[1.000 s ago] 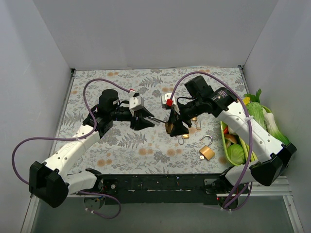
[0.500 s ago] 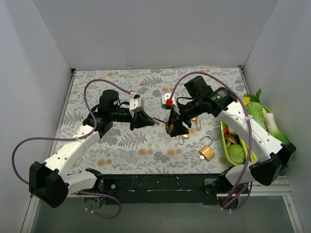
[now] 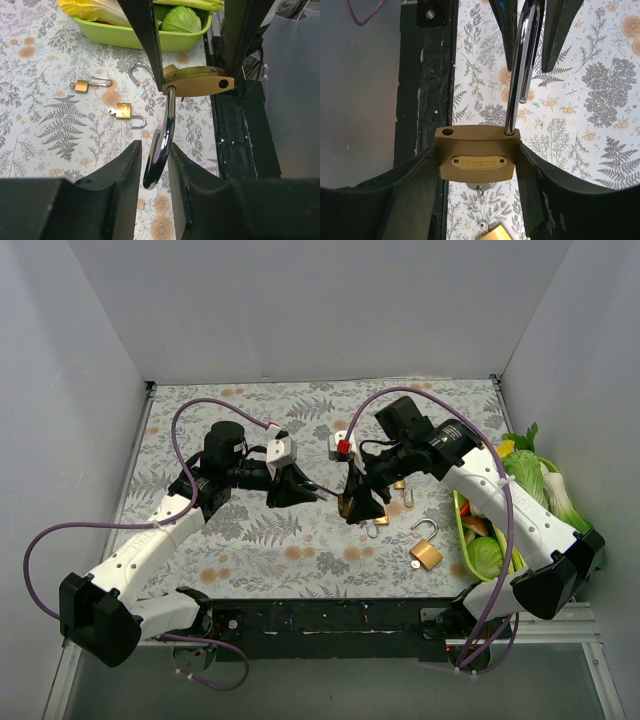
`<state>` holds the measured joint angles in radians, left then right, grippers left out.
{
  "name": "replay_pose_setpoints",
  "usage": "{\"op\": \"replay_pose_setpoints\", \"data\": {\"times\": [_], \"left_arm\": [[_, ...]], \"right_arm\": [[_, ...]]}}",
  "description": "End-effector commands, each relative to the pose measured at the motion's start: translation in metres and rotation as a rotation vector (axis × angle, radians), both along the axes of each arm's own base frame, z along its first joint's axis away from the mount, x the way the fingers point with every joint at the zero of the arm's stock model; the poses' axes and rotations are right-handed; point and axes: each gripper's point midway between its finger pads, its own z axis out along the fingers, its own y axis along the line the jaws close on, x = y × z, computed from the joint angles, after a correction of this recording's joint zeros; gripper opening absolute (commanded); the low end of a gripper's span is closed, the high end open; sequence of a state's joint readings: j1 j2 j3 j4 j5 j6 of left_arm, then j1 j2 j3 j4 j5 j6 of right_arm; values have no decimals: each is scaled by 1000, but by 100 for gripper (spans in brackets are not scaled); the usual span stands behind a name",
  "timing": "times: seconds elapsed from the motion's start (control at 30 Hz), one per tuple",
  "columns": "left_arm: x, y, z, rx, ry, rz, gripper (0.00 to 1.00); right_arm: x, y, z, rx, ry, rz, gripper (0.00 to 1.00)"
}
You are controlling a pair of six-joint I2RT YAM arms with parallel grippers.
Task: Lock with the key
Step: Lock the lock.
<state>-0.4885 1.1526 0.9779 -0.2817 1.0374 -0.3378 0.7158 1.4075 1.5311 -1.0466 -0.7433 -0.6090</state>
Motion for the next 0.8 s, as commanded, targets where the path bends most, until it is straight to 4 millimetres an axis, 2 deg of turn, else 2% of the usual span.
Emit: {"op": "replay_pose_setpoints", "data": {"times": [0.0, 0.17, 0.27, 0.37, 0.4, 0.43, 0.5, 0.67, 0.77], "left_arm": [[-6, 0, 27, -43, -97, -28, 26], [-8, 3, 20, -25, -107, -32, 19], [-9, 5, 14, -9, -116, -33, 25], [-10, 6, 11, -2, -124, -31, 26], [-10, 6, 11, -1, -122, -31, 24], [-10, 6, 11, -3, -122, -35, 14], [-10, 5, 15, -10, -115, -34, 2], [-10, 3, 21, -22, -73, -31, 0], [-2, 2, 27, -39, -26, 26, 0]], "right_arm": [[0, 13, 28, 101, -40, 32, 1], [2, 15, 30, 106, -44, 33, 1], [2, 15, 31, 106, -49, 37, 1], [1, 14, 28, 103, -42, 42, 1], [0, 14, 27, 103, -41, 45, 1], [-1, 13, 27, 104, -41, 48, 1], [-2, 12, 24, 101, -39, 51, 1], [1, 13, 22, 93, -36, 31, 1], [10, 16, 25, 87, -37, -30, 45]]}}
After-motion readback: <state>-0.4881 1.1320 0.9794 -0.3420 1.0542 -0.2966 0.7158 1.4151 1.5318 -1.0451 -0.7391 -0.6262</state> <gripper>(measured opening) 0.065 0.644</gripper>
